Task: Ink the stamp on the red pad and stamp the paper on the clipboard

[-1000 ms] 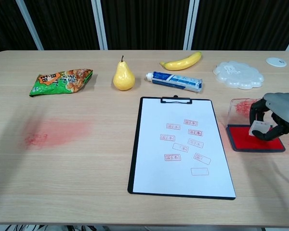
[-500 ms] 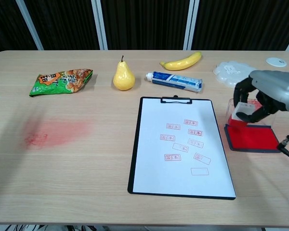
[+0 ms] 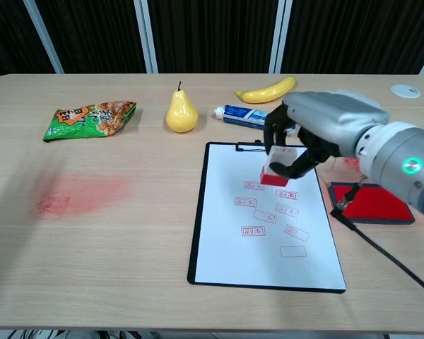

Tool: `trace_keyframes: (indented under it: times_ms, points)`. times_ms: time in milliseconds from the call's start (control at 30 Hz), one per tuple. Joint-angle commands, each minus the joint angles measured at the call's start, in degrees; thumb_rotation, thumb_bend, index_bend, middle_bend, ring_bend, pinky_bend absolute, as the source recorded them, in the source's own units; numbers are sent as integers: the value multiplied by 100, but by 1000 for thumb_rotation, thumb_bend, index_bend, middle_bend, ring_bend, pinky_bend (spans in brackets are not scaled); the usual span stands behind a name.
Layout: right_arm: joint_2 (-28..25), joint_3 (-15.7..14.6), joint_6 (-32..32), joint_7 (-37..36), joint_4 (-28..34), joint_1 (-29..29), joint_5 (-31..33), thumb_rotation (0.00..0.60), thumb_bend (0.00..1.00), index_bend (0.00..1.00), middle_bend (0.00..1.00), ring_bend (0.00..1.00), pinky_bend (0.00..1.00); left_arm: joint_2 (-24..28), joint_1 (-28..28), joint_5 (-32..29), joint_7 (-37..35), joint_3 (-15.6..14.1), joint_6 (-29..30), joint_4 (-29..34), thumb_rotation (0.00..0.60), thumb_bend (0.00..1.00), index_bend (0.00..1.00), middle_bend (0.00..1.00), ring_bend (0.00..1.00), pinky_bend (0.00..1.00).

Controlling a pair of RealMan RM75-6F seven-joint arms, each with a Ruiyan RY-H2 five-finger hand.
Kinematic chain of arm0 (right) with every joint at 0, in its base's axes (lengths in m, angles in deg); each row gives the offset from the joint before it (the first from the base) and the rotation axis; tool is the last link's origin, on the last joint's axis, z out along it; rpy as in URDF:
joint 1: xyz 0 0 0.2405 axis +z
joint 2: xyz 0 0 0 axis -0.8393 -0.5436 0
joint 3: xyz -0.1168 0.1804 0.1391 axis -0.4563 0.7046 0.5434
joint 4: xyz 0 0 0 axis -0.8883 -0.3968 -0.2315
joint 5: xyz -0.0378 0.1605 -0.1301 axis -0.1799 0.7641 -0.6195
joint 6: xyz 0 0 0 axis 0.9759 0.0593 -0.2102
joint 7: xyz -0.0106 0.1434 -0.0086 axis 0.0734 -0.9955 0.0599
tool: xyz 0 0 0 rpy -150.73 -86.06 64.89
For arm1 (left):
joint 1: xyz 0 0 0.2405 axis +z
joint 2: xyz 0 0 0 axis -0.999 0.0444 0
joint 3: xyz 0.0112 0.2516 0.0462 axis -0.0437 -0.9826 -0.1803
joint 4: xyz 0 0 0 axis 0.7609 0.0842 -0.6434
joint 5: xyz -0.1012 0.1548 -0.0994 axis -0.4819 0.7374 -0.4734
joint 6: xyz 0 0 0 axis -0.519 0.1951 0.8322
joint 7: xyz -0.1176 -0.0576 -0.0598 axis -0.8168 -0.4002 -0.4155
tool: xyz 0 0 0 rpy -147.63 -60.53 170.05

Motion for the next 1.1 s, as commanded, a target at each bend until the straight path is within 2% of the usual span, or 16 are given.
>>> trace_keyframes:
  times_ms: [33, 233, 500, 1100]
  points:
    - [273, -145, 11, 143, -84, 81, 75, 600, 747, 913, 873, 882, 875, 13, -9, -8, -20, -2, -23, 2, 600, 40, 0, 0, 0, 0]
    - [535, -519, 26, 286, -187, 67, -7, 600, 747, 912, 873, 882, 875, 36, -17, 19, -53, -15, -40, 12, 600, 40, 0, 0, 0, 0]
    - [654, -806, -47, 282, -370, 43, -172, 600, 746, 912, 873, 882, 875, 51, -14, 25, -92, -20, -40, 19, 600, 40, 0, 0, 0, 0]
    - [811, -946, -136, 203, -689, -41, -219, 600, 745, 912, 873, 882, 875, 70, -35, -25, -99, -11, -86, 26, 600, 40, 0, 0, 0, 0]
